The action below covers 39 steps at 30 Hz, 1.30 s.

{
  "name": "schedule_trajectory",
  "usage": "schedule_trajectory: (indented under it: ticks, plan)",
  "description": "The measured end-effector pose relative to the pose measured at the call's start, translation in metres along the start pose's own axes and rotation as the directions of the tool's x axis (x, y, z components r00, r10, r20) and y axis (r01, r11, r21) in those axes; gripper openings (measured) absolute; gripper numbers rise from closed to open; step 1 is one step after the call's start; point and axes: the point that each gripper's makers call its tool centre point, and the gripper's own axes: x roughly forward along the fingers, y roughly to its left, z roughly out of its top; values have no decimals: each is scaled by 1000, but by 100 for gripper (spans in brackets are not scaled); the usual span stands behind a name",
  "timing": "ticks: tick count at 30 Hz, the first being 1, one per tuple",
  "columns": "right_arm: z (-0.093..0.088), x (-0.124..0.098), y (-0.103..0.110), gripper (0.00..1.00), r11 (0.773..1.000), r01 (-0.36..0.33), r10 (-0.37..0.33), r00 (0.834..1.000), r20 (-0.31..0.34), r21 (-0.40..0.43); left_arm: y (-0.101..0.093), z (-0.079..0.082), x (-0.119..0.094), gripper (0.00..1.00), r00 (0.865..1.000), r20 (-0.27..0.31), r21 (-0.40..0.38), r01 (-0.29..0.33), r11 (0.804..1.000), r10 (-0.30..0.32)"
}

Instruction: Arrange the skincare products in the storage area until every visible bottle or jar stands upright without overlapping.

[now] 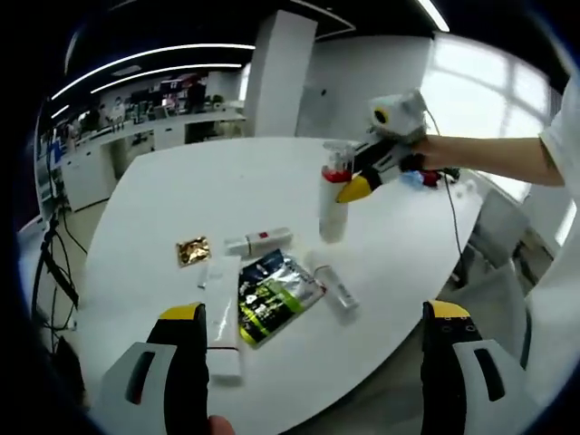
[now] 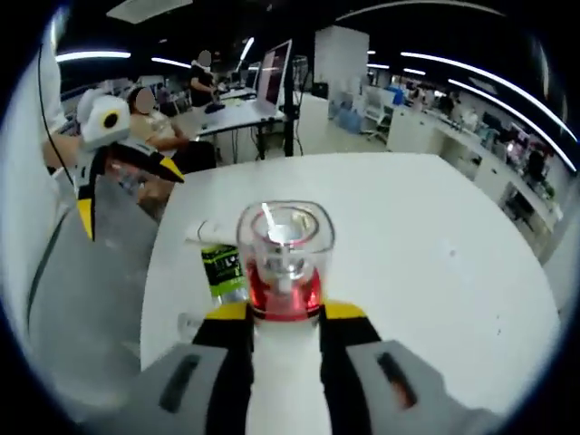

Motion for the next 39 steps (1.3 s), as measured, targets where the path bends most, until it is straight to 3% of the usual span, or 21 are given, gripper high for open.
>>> schedule_trajectory:
  ticks: [3,13,19,22,27,29,34,37,39]
  plan:
    - [5,-10,8,26,1000,3,-4,1000,19,5,-6,3,1,97,1000,4,7,20,1000,-20]
    - [43,-45,54,26,999,-24,16,982,190,39,-31,13,2,94,994,11,65,106,992,-107]
    - [54,-50,88,26,998,-55,45,969,243,35,-56,24,4,90,975,50,58,212,976,-215]
    - [57,-50,103,26,997,-72,61,965,256,36,-69,30,4,82,956,65,74,282,956,-287]
    - [60,-52,129,26,993,-116,103,957,273,32,-89,37,6,76,929,56,157,353,922,-365]
    - [62,-54,137,26,991,-127,112,951,287,36,-99,37,9,72,912,51,203,390,898,-407]
    - [69,-61,152,26,987,-152,130,937,325,42,-117,41,16,62,877,62,243,450,859,-476]
    - [72,-65,159,26,986,-163,140,930,340,39,-132,49,13,52,844,67,309,489,815,-532]
    - [74,-68,162,26,984,-171,147,924,353,40,-137,53,11,44,833,64,341,499,797,-550]
